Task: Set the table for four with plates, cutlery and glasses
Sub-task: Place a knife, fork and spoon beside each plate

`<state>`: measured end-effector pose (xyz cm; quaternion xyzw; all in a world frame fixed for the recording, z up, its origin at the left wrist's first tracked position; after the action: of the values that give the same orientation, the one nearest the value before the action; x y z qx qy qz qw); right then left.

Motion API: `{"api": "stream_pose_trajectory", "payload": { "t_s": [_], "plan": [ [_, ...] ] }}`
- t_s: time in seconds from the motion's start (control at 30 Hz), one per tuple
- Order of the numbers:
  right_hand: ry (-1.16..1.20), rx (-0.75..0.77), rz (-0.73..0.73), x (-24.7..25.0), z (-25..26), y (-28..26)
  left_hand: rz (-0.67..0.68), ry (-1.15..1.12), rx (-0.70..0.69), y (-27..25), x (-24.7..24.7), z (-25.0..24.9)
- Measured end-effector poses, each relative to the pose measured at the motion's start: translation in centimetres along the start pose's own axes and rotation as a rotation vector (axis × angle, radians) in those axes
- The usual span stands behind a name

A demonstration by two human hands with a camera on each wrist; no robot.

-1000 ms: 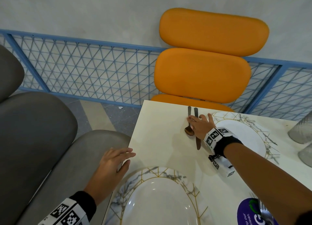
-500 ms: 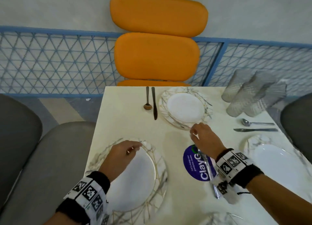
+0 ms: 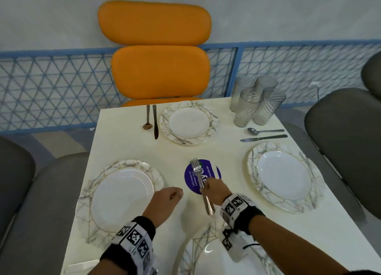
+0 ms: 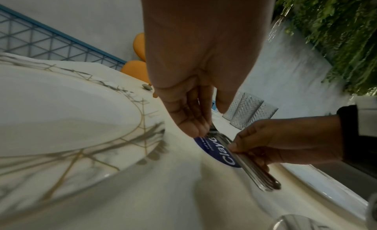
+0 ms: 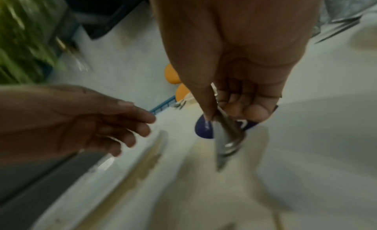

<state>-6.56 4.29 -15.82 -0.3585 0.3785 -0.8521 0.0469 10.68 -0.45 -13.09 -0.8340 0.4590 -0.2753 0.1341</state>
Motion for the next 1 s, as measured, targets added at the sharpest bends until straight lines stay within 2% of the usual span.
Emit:
{"api": "stream_pose_trajectory", "payload": {
  "t_s": [0.13, 0.23, 0.3, 0.5, 0.67, 1.0],
  "plan": [
    [0.406, 0.241, 0.063, 0.1, 1.3, -1.9, -0.047, -0.209, 0.058, 0.4, -1.0, -2.0],
    [0.554, 0.392, 0.048, 0.5, 2.2, -3.5, 0.013, -0.372, -0.006, 0.8, -2.1, -4.1],
    [0.581, 0.441, 0.014, 1.0, 2.0, -4.4, 0.021, -0.461, -0.047, 1.0, -2.6, -5.3],
    [0.559, 0.463, -0.011, 2.6, -1.5, -6.7, 0.066, -0.567, -0.076, 1.3, -4.6, -7.3],
    [0.794, 0.442, -0.128, 3.3, -4.4, -8.7, 0.148, -0.617, -0.107, 1.3, -7.0, -9.0],
    [0.875, 0.479, -0.056, 3.1, -5.9, -10.6, 0.163, -0.631, -0.106, 1.1, -9.3, -9.0]
  ]
}}
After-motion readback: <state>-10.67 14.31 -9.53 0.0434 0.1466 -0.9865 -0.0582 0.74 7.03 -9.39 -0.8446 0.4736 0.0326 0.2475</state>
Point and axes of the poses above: each hand's wrist, its own y-axis towards the middle knuckle, its own x-axis out of the back of the hand, z = x × y, the point moved 4 cm from there along y, towards the middle knuckle, and after that the axes turned 14 degrees about z, right-handed, at the moved point
